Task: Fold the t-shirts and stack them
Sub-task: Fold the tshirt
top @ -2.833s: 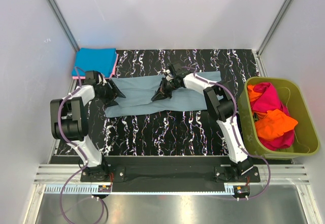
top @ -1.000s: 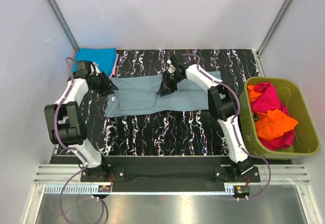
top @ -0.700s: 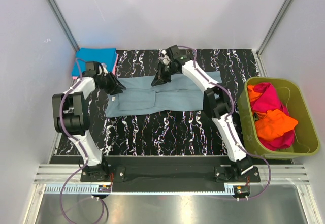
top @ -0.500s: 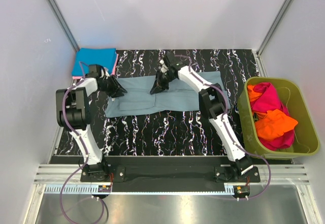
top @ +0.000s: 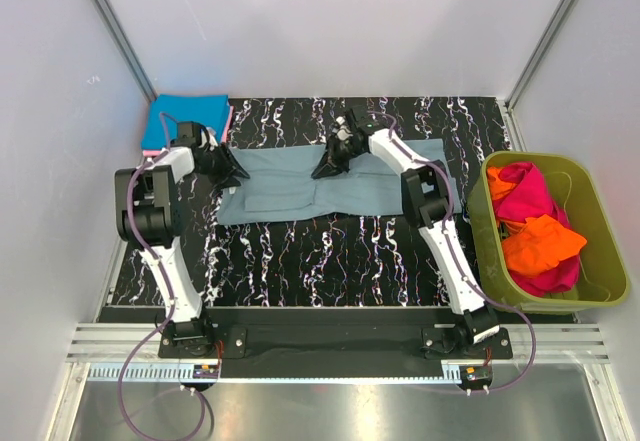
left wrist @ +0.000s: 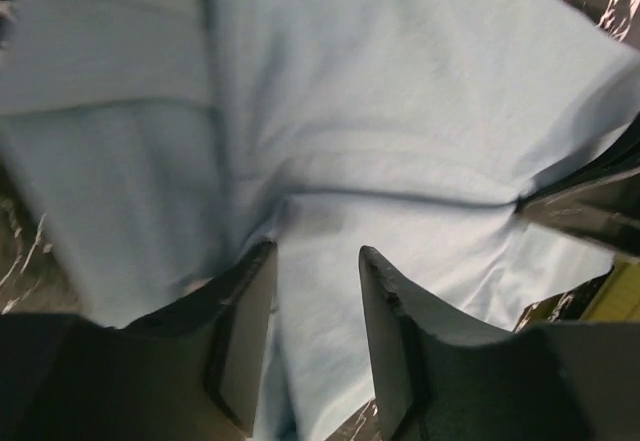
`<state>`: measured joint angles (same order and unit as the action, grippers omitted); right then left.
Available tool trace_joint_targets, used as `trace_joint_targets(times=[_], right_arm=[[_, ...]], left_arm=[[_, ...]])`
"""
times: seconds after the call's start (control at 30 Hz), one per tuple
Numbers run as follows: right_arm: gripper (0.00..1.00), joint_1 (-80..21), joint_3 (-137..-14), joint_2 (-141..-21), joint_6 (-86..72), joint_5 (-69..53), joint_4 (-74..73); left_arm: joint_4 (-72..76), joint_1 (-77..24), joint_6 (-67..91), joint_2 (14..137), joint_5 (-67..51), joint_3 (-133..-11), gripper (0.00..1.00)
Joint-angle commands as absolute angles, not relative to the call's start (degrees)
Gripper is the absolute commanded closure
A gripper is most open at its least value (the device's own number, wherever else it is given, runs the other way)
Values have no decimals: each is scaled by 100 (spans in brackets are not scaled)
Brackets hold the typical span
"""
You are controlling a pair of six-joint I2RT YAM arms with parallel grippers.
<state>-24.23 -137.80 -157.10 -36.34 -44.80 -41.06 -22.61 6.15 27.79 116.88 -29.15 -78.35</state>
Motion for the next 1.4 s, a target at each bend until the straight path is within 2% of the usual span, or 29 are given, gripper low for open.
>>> trace_joint_targets(times=[0.0,0.1,0.2,0.43,0.67,0.83,1.03,1.2,1.37], right_arm=[[84,-2303,-13765,-15531,-3366,-4464,-4228],[76,-2303,-13588,-15109,-3366,-4605,-4280],[73,-2303,-13535,-14766,-3401,-4544,-4368],[72,-2469,-13650,-14581,-3577,-4658,-4386],[74,-2821,-12774,-14520,-3226,-4808,-4368],[74,-2707,-11744,-14054,-2778,-4562,-4289],[72,-2566,-11031,-13422,-2628,-4447,-4245],[68,-2584,-10680,-12921,-2890,-4596,-4044],[67,-2566,-10100,-12727,-2927,-4693,-3735]], left_arm=[[-2399,615,2513,10926,-2751,-7946,55],[-2513,502,2697,10311,-2891,-7797,54],[-2470,239,2908,10011,-2988,-7612,55],[-1363,-185,3568,10160,-3129,-6427,62],[-1573,-106,2857,10670,-2479,-6231,65],[-2152,-62,2268,10740,-2189,-6626,63],[-2434,-53,2478,9898,-2338,-6785,56],[-2304,-105,2997,9265,-2540,-6399,54],[-1987,-79,3155,9360,-2489,-5627,55]])
